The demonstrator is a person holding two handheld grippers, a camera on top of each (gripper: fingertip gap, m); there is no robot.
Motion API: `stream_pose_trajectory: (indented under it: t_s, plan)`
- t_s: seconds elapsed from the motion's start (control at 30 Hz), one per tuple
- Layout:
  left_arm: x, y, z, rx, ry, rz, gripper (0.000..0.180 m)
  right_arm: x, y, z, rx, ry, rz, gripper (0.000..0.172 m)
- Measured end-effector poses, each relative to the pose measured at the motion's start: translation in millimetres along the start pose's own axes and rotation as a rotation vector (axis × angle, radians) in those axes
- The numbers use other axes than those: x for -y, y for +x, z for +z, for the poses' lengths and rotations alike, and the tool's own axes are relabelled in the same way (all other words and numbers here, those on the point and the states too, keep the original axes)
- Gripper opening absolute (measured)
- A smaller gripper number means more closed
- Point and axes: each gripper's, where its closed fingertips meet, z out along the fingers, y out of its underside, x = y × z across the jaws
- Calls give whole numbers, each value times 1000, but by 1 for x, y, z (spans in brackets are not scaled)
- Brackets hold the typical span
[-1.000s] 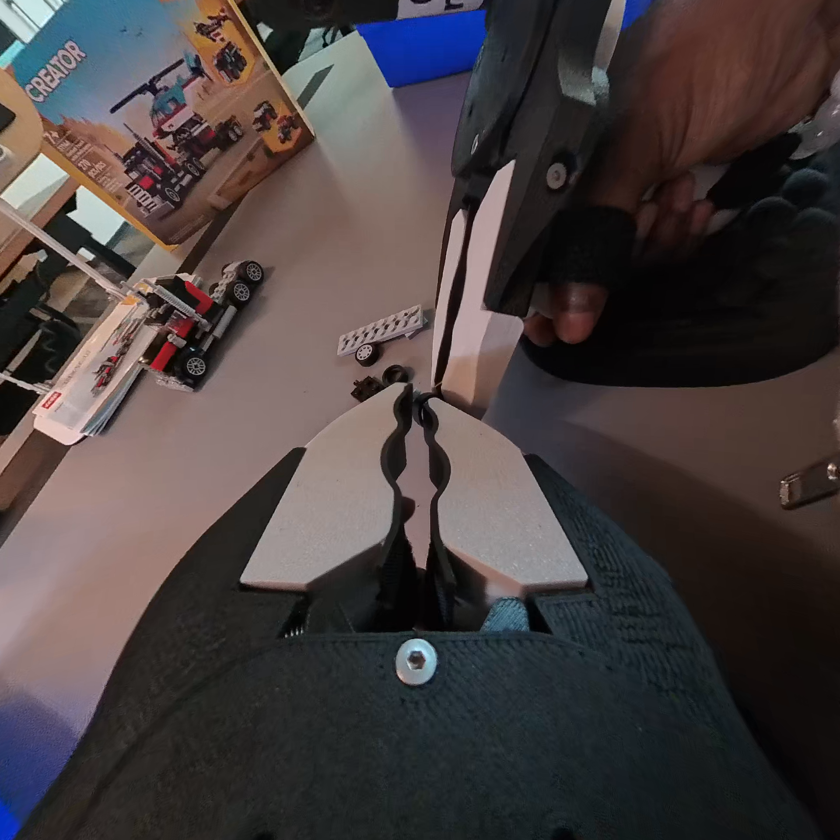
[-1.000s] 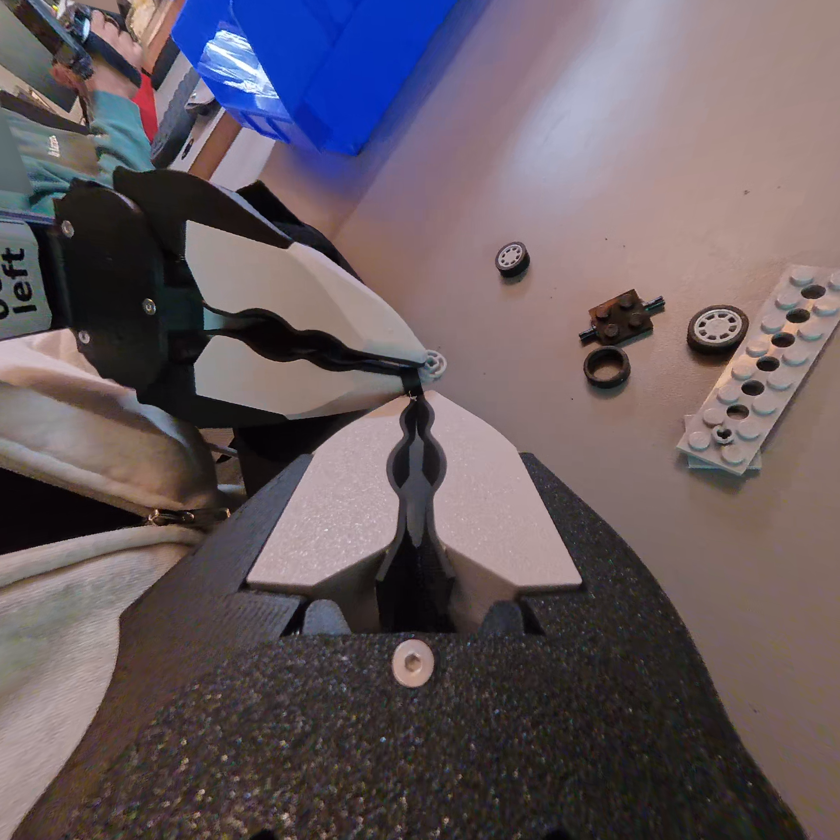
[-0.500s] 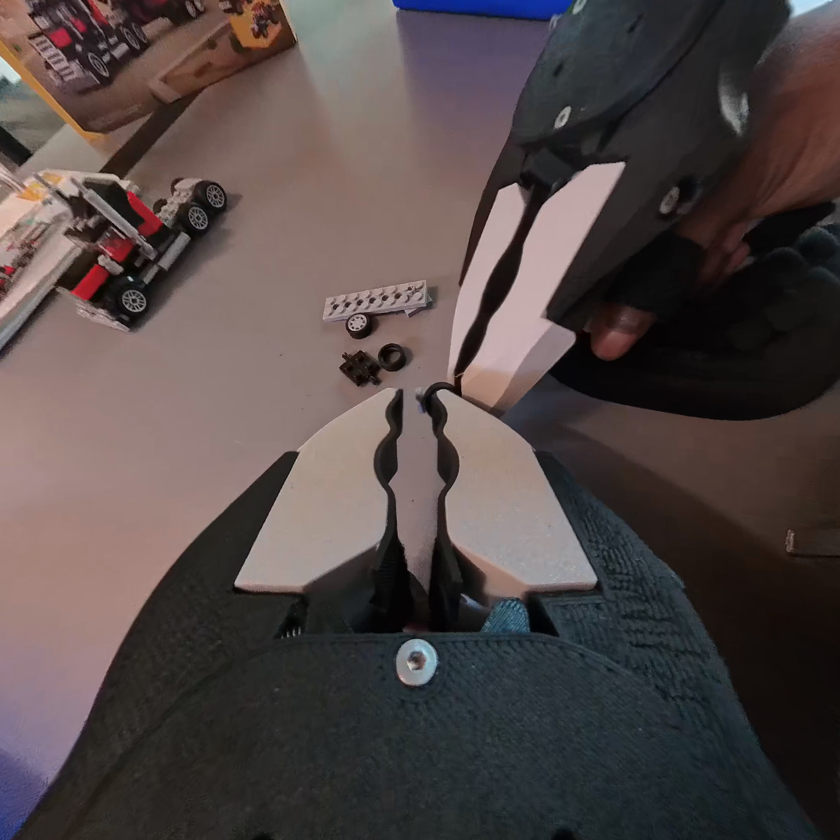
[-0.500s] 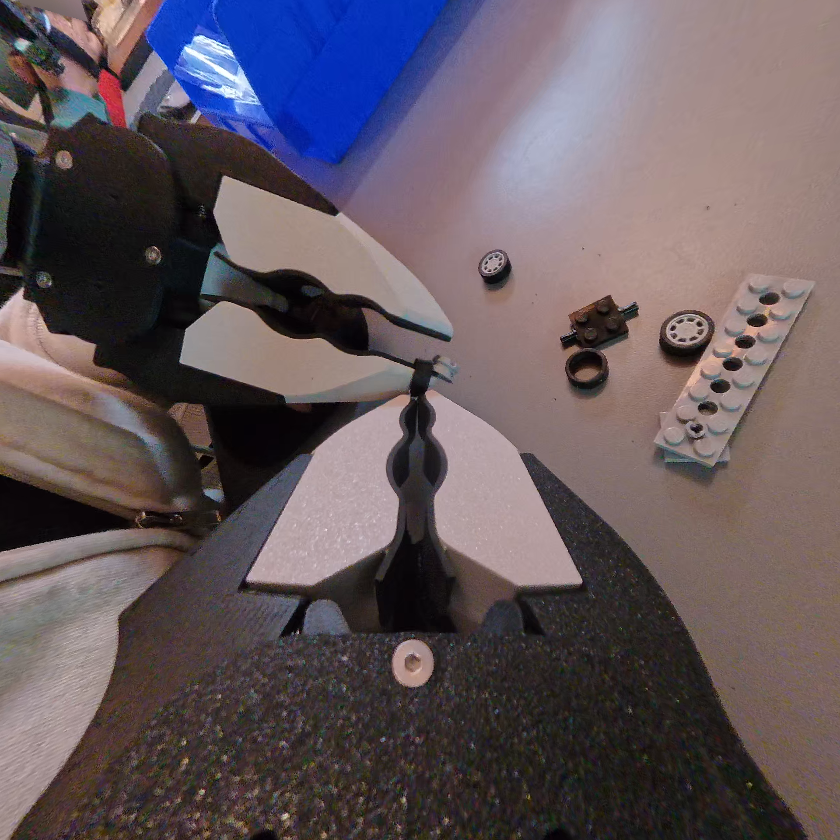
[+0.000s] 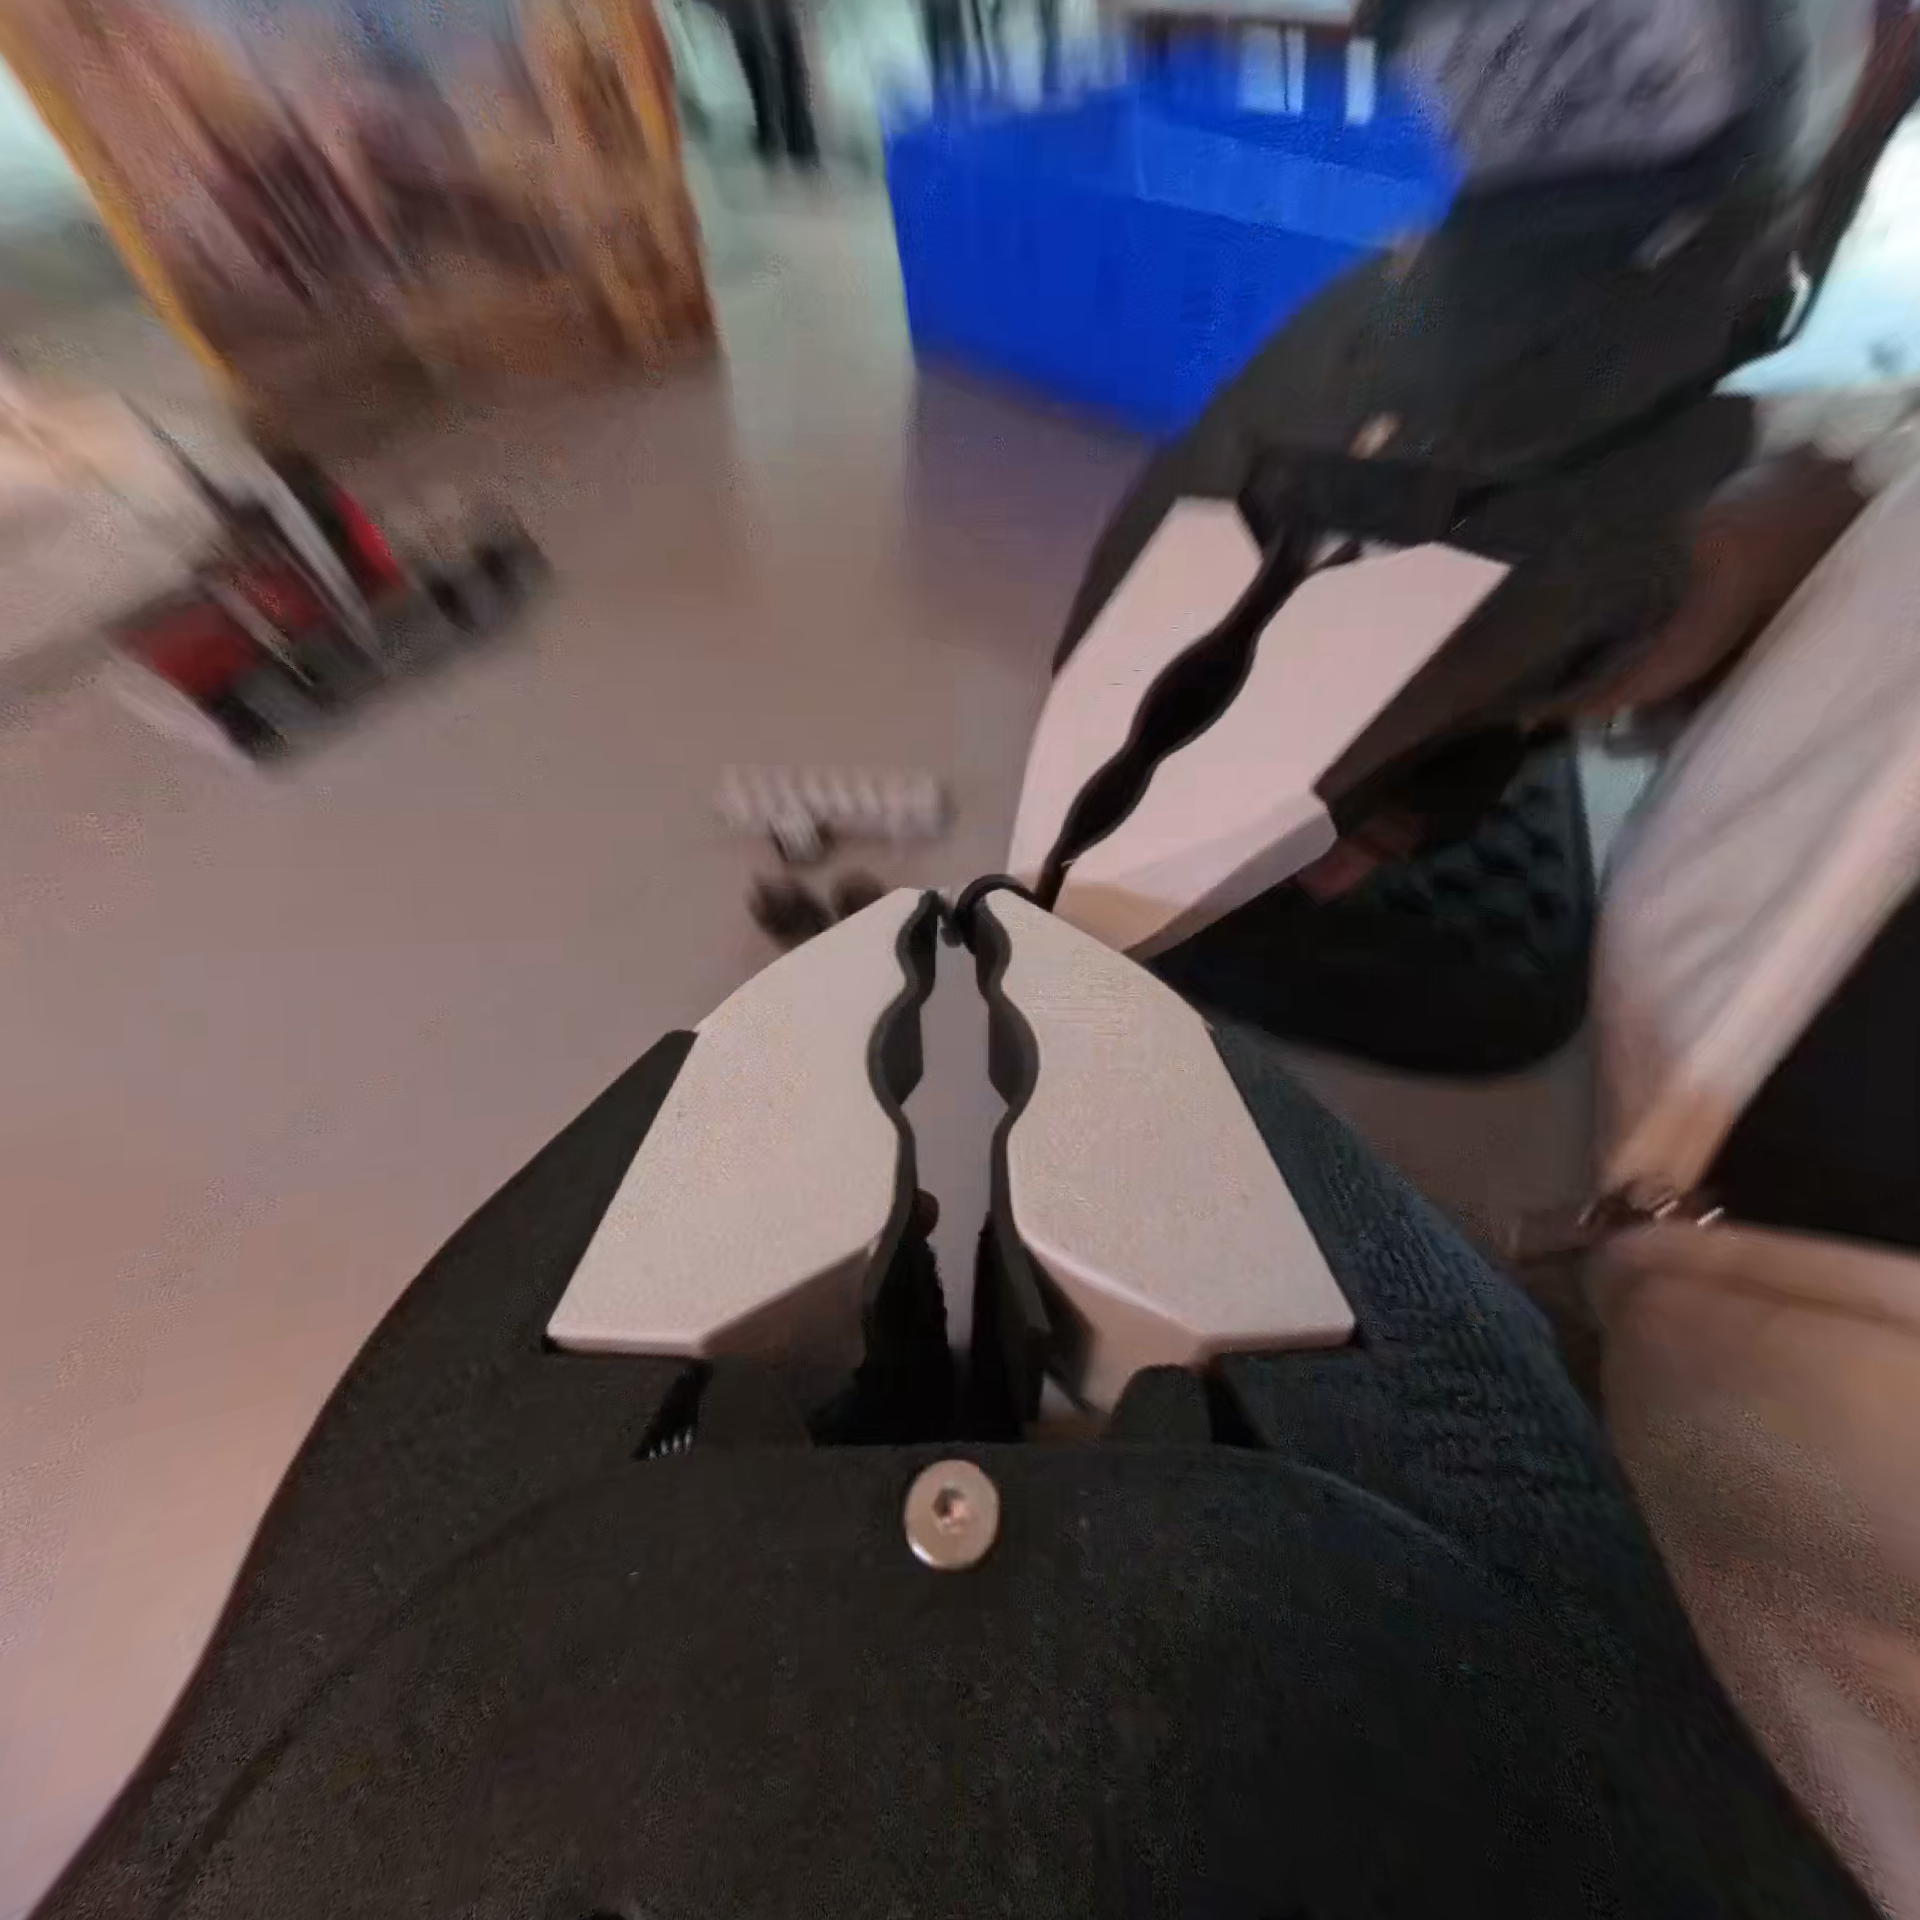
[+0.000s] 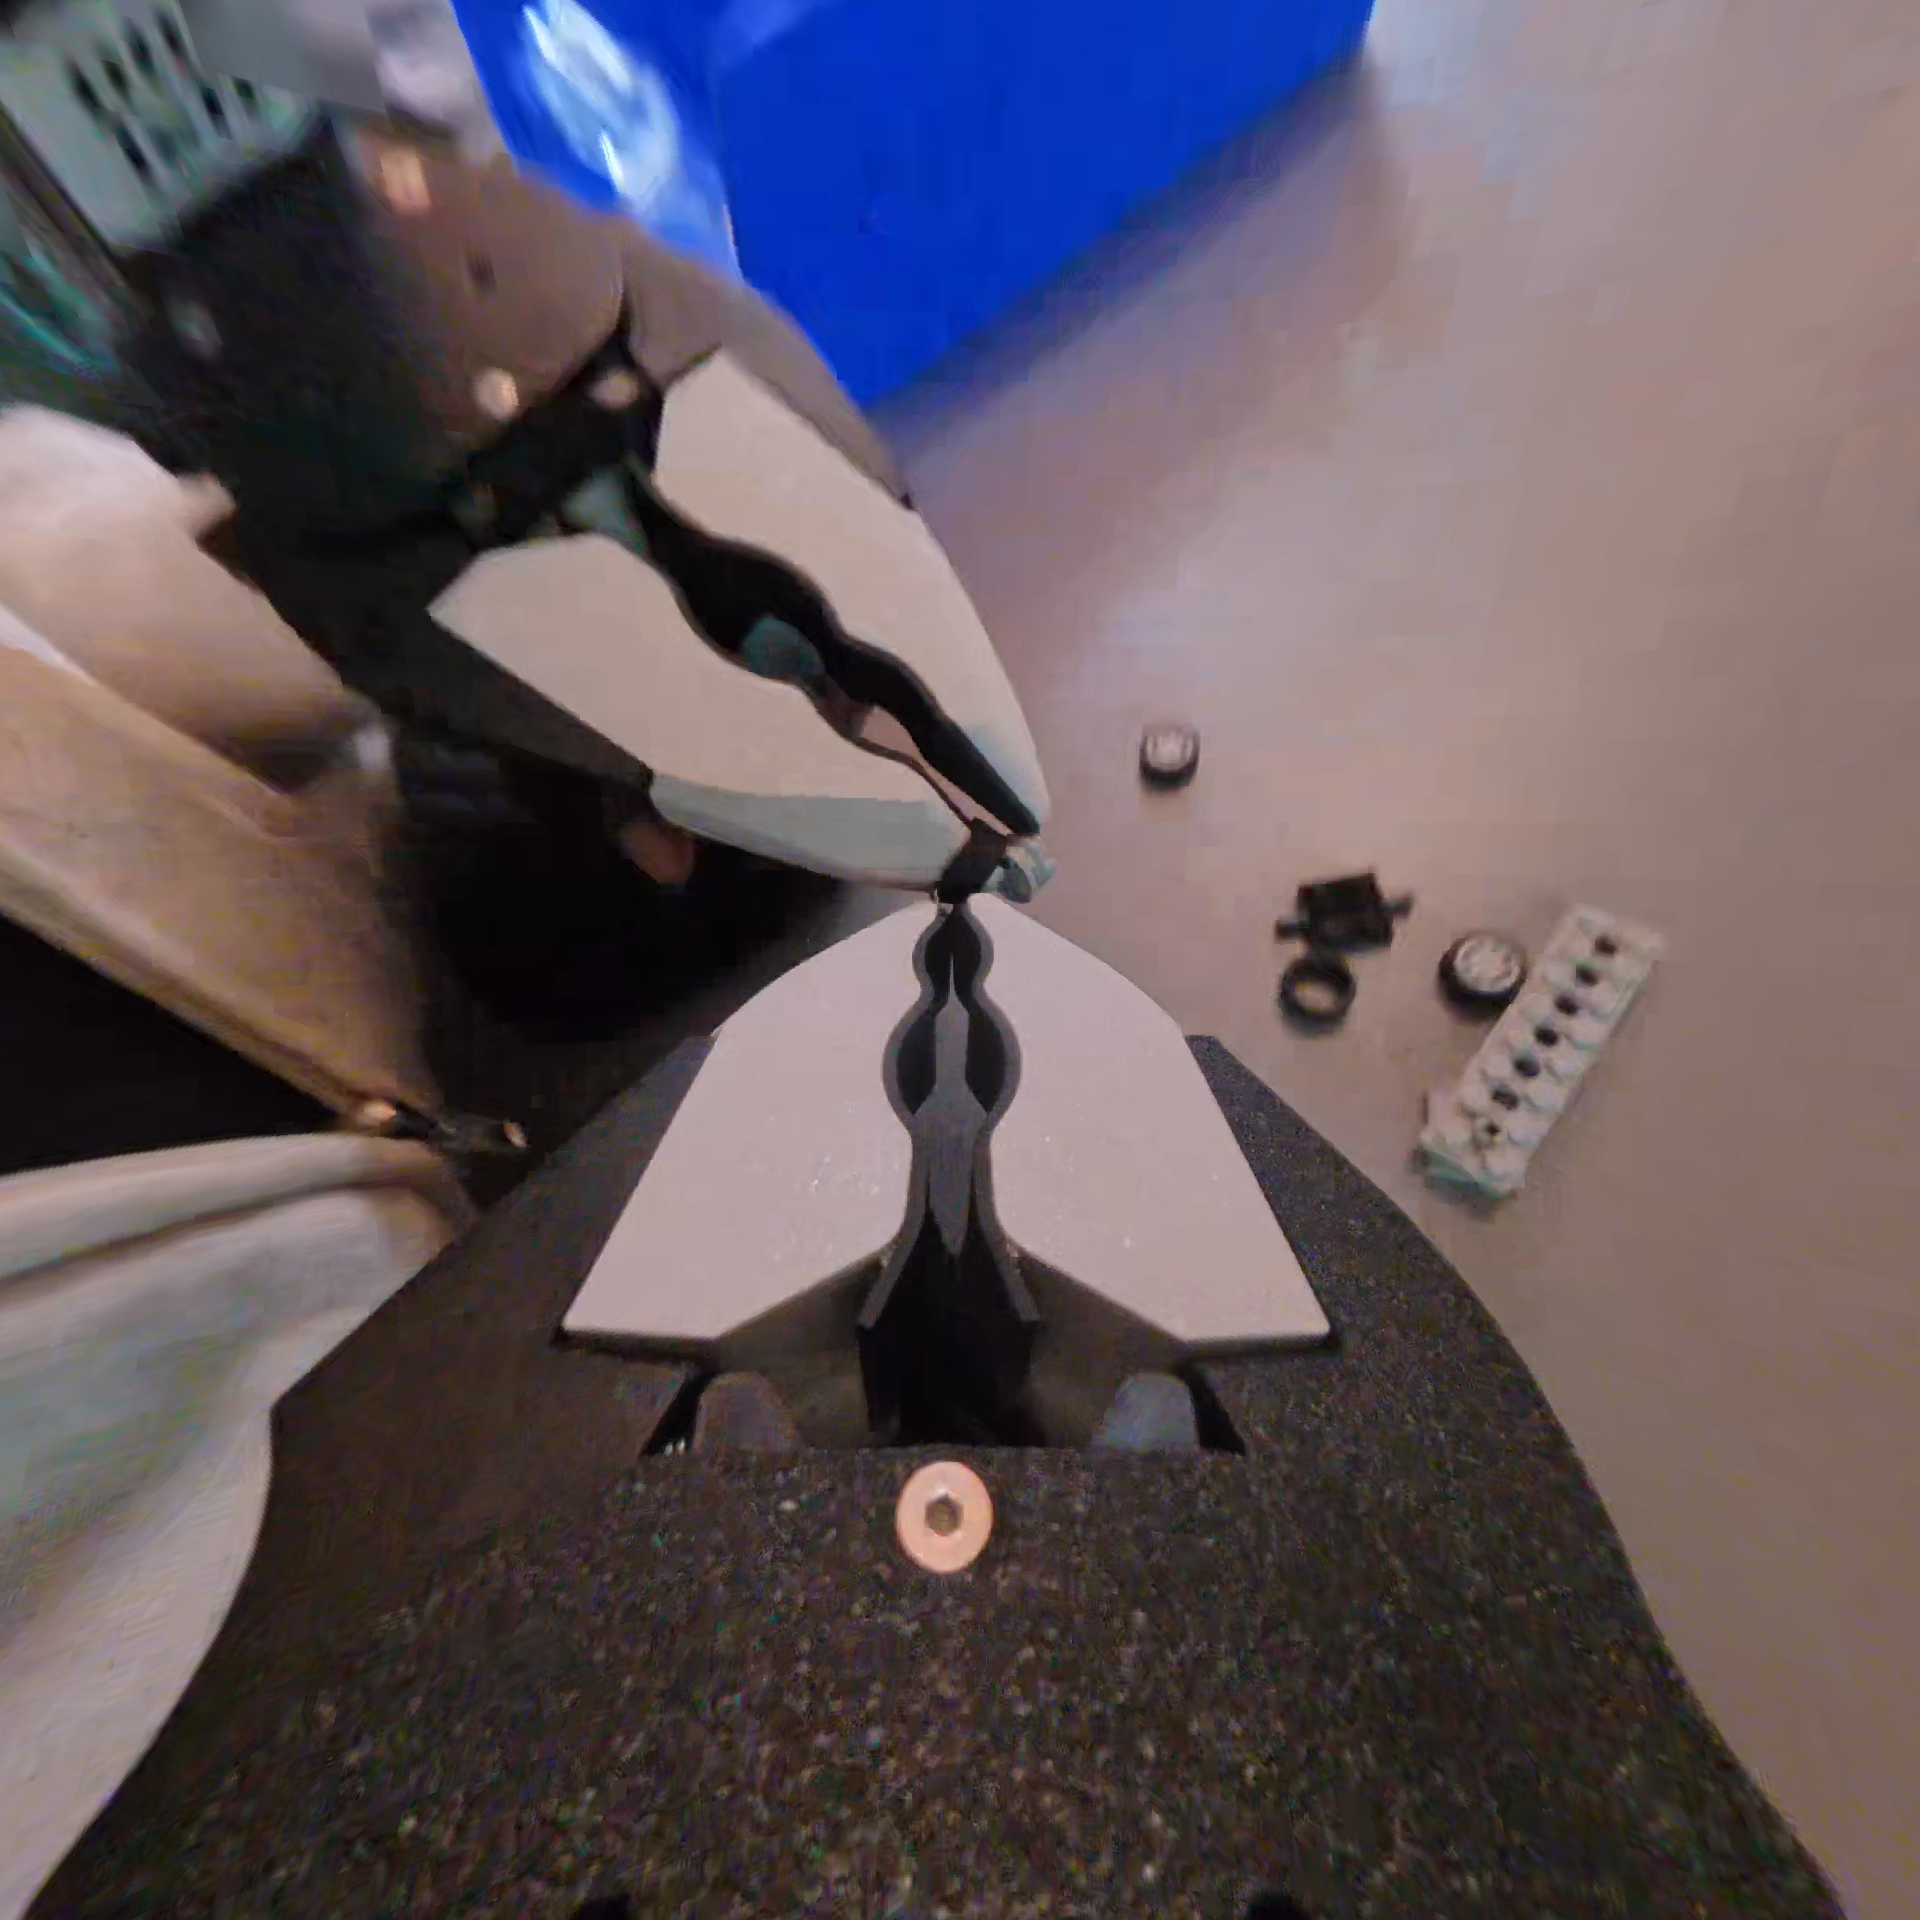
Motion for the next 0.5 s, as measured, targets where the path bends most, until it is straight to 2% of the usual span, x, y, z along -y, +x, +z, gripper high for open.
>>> stream_pose_trajectory:
  t_s: [0.03, 0.07, 0.1, 0.17, 0.23, 0.37, 0.5]
  plan:
    - [-26, 4, 8, -64, -163, -54, 6, -24, 1, 12, -1, -101, 32, 0]
    - [-43, 8, 12, -101, -303, -55, 7, -34, 0, 17, 30, -143, 109, 0]
    - [-45, 7, 14, -92, -337, -18, 6, -30, 3, 15, 43, -120, 162, 0]
    - [-32, 1, 16, -45, -254, 42, 6, -19, 6, 9, 99, -38, 263, 0]
    - [-29, 0, 16, -49, -226, 15, 6, -17, 5, 8, 136, 4, 324, 0]
    - [-28, -6, 15, 18, -205, 39, 6, -9, 5, 5, 171, 62, 351, 2]
    - [-17, -8, 9, 52, -113, 65, 13, 3, 3, -6, 210, 134, 323, 4]
